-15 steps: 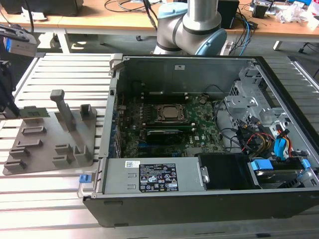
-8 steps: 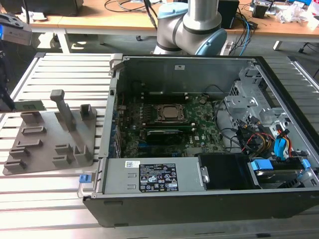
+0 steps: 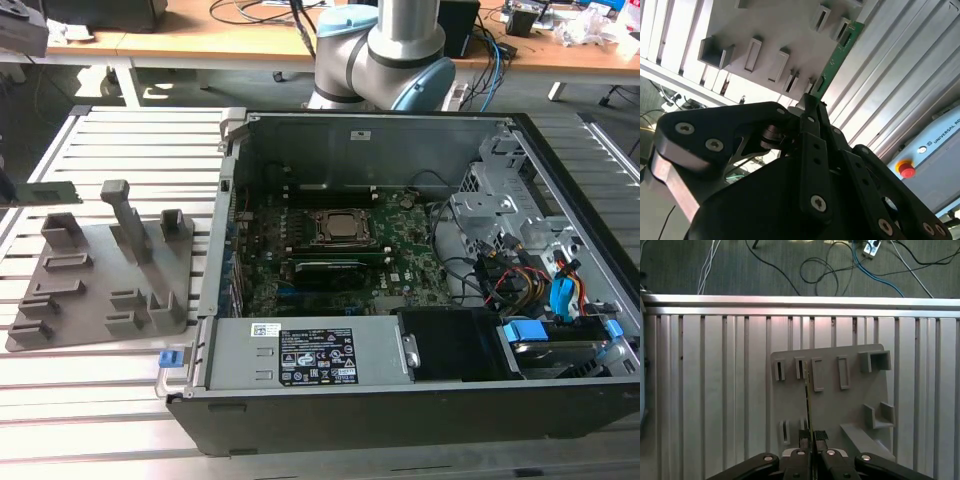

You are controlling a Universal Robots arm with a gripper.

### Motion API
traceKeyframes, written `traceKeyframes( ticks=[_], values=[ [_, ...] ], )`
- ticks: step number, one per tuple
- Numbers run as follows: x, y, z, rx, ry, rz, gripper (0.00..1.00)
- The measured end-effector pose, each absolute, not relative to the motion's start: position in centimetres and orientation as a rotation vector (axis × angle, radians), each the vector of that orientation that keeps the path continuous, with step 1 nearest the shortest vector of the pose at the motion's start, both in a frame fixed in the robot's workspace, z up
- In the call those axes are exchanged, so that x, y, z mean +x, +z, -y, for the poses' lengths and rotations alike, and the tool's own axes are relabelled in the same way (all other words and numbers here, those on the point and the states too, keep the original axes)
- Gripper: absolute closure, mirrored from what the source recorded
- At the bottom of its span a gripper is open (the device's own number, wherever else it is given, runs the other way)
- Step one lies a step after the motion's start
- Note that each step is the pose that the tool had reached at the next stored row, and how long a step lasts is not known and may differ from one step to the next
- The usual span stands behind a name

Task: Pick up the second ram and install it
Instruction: 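Pick up the second ram and move it above second insertion slot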

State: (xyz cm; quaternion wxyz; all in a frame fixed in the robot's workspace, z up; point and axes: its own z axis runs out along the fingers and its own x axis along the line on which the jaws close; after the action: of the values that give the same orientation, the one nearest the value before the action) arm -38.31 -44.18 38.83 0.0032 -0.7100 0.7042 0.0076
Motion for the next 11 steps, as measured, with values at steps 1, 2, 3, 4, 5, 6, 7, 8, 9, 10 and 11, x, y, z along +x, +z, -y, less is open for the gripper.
traceKeyframes(
  ticks=[1, 2, 3, 4, 5, 6, 7, 8, 9, 10, 11],
  values=[
    [-38.3, 39.1, 44.2, -2.226, 0.024, -2.208, 0.86],
    [-38.3, 39.3, 44.2, -2.226, 0.024, -2.208, 0.86],
    [-38.3, 39.6, 44.2, -2.226, 0.024, -2.208, 0.86],
    [-38.3, 39.7, 44.2, -2.226, 0.024, -2.208, 0.86],
    [-38.3, 40.4, 44.2, -2.226, 0.024, -2.208, 0.86],
    [-38.3, 41.0, 44.2, -2.226, 0.024, -2.208, 0.86],
    [-38.3, 41.2, 44.2, -2.226, 0.024, -2.208, 0.86],
    [-38.3, 41.4, 44.2, -2.226, 0.024, -2.208, 0.86],
    [-38.3, 41.7, 44.2, -2.226, 0.024, -2.208, 0.86],
    [-38.3, 41.8, 44.2, -2.226, 0.024, -2.208, 0.86],
    [-38.3, 42.0, 44.2, -2.226, 0.024, -2.208, 0.86]
  ],
)
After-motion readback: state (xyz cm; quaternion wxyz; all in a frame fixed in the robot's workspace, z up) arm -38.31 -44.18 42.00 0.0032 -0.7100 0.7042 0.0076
